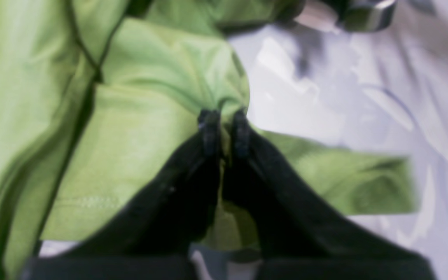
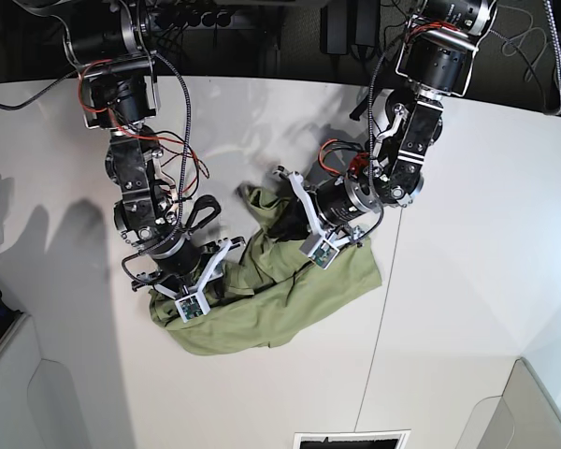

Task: Layout the t-shirt on the table in an organized manner, then fold the t-shirt properly
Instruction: 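Reach both grippers down and grasp opposite ends of the green shirt, then lift the shirt with both grippers and pull the ends apart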

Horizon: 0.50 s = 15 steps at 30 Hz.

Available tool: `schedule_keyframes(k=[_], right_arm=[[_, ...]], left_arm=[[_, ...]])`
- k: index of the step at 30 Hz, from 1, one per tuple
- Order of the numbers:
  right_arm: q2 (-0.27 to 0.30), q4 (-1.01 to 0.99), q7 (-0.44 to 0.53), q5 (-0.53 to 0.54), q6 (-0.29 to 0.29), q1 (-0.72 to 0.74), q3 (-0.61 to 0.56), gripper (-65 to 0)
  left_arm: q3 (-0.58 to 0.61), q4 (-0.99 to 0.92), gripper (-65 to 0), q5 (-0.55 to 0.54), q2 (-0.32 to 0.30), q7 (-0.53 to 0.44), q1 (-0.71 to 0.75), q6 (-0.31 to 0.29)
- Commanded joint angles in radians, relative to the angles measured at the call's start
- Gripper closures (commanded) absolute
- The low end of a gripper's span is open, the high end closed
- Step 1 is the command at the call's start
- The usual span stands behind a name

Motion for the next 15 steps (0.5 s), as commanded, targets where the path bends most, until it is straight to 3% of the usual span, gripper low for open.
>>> schedule_keyframes(k=[1,2,7,15], right_arm=[[0.002,0.012,0.019,-0.002,-0.007,0.028,0.002,-3.9],[0.002,0.012,0.018,-0.002,-0.007,0.032,0.002,0.0],[0.01,0.023,0.018,-0.038,-0.013,0.038,0.029,0.0],[0.072,0.023,-0.006,-0.021,-0.021,0.031,0.204,0.0]], left_arm=[[-0.001,0.007,0.0,0.01,-0.008,0.002,-0.016,0.0],[-0.001,0.007,0.0,0.01,-0.017,0.002,-0.016,0.0],[-0.002,0.007,0.0,0.011,-0.101,0.01,-0.013,0.0],[-0.002,0.007,0.0,0.01,-0.255,0.012,-0.013,0.0]])
